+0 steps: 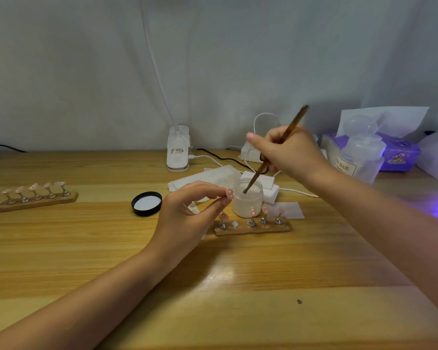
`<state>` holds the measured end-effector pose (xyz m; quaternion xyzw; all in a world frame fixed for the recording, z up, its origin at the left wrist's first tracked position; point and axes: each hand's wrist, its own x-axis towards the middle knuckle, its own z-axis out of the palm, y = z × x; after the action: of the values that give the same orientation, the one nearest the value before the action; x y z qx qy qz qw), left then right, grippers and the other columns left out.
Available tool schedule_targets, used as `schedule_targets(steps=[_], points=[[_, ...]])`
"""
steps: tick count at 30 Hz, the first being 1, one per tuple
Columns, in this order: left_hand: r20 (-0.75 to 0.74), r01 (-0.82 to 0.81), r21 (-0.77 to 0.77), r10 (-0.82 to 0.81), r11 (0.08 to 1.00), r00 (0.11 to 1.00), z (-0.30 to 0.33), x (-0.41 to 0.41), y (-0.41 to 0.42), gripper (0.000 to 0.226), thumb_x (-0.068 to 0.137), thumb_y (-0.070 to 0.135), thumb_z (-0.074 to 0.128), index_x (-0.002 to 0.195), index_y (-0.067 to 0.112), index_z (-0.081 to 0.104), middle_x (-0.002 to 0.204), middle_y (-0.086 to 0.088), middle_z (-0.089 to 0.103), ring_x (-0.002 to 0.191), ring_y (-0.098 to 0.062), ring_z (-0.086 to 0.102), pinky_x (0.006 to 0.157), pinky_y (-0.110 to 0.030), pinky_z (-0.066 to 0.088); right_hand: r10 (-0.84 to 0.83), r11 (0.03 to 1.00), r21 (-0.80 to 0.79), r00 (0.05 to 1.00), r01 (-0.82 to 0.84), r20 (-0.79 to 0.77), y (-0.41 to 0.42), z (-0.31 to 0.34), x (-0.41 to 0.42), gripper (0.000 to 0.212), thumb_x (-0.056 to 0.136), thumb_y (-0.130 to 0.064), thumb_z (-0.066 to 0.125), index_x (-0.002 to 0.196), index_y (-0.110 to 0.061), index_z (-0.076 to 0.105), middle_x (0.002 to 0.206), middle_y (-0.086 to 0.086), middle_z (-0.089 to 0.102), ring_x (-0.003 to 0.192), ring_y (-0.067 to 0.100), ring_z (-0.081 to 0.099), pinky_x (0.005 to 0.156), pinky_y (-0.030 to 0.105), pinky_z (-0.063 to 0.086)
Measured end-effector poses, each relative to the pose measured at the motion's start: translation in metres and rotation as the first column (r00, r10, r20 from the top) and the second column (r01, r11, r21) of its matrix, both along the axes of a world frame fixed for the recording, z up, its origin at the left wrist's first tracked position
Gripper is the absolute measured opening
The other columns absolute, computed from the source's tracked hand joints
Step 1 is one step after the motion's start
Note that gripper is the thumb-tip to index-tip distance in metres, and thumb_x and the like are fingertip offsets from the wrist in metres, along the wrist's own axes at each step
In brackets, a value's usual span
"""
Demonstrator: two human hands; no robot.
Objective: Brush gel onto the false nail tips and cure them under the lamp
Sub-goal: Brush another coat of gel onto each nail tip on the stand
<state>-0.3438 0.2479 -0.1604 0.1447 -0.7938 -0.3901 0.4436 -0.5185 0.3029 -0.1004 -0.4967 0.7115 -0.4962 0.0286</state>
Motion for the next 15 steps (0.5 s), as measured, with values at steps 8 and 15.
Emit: schedule_targets(steps=[8,15], points=[[0.003,-0.001,-0.002,0.001,1.0,1.0,0.0,0.001,0.0,0.018,0.075,0.008,0.068,0.091,0.015,0.07,0.087,0.005,0.07,0.086,-0.005,0.064,0.08,-0.024,0.05,-0.096,0.992,-0.048,0.941,0.117,0.324,0.019,-0.009,-0.022,0.042,0.088,-0.037,0.058,0.053,-0.015,0.056,0.035,-0.009,0.049,0.032,-0.001,0.044,0.034,0.007,0.032],[-0.007,0.0,-0.011,0.0,1.0,1.0,0.0,0.0,0.0,0.02,0.074,0.009,0.067,0.093,0.015,0.069,0.087,0.004,0.07,0.085,-0.006,0.064,0.079,-0.022,0.05,-0.169,0.97,-0.103,0.914,0.221,0.368,0.032,-0.016,-0.027,0.04,0.088,-0.038,0.057,0.054,-0.017,0.058,0.037,-0.009,0.05,0.034,-0.001,0.046,0.049,0.018,0.036]])
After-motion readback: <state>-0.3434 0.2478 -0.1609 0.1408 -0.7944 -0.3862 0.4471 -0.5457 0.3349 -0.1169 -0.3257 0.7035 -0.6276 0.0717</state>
